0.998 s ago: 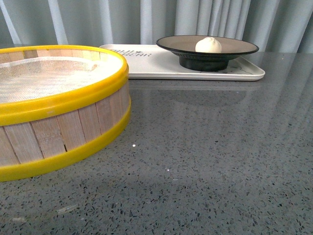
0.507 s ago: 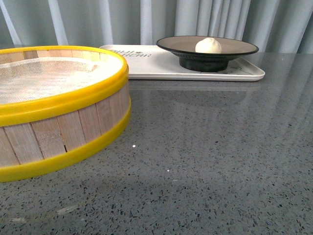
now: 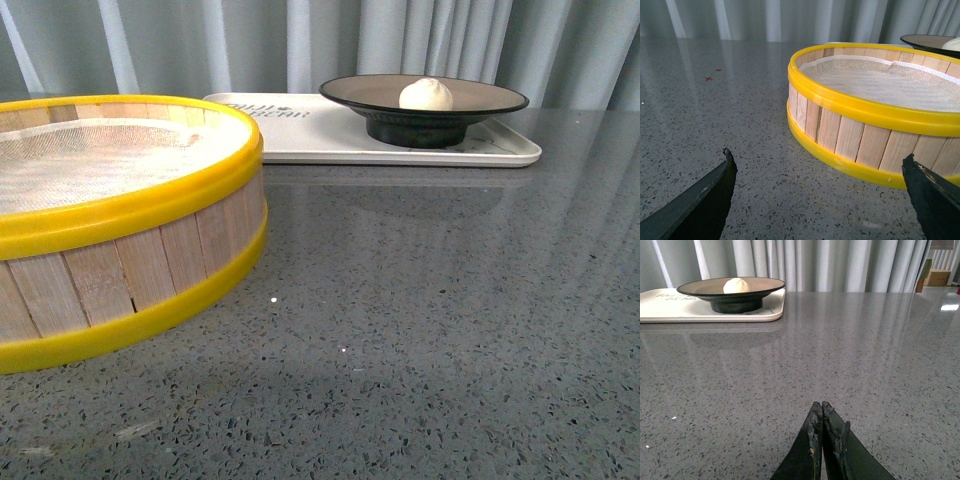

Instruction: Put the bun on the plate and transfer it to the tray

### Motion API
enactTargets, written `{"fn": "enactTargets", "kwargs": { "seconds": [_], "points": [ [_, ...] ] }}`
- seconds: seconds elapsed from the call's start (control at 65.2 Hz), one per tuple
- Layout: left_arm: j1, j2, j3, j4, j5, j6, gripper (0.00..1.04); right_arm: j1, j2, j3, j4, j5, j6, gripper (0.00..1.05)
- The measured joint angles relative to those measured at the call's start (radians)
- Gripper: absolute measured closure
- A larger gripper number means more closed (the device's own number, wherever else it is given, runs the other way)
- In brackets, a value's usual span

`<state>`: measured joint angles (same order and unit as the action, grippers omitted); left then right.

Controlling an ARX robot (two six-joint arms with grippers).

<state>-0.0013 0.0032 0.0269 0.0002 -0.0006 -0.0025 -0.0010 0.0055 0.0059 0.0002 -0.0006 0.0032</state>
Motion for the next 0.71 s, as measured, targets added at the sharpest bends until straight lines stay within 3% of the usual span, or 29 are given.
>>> {"fn": "enactTargets", "kwargs": {
  "seconds": [0.107,0.276,0.43,0.706],
  "points": [
    [0.000,0.000,0.000,0.000,0.000,0.000,0.07,0.000,0.000,0.000,0.000,0.000,-0.001,0.81],
    [0.000,0.000,0.000,0.000,0.000,0.000,0.07,0.000,0.000,0.000,0.000,0.000,-0.001,0.37],
    [0.000,0.000,0.000,0.000,0.000,0.000,0.07,0.000,0.000,0.000,0.000,0.000,-0.001,0.08],
    [0.000,0.000,0.000,0.000,0.000,0.000,0.07,0.000,0.000,0.000,0.000,0.000,0.000,0.09]
  ]
}}
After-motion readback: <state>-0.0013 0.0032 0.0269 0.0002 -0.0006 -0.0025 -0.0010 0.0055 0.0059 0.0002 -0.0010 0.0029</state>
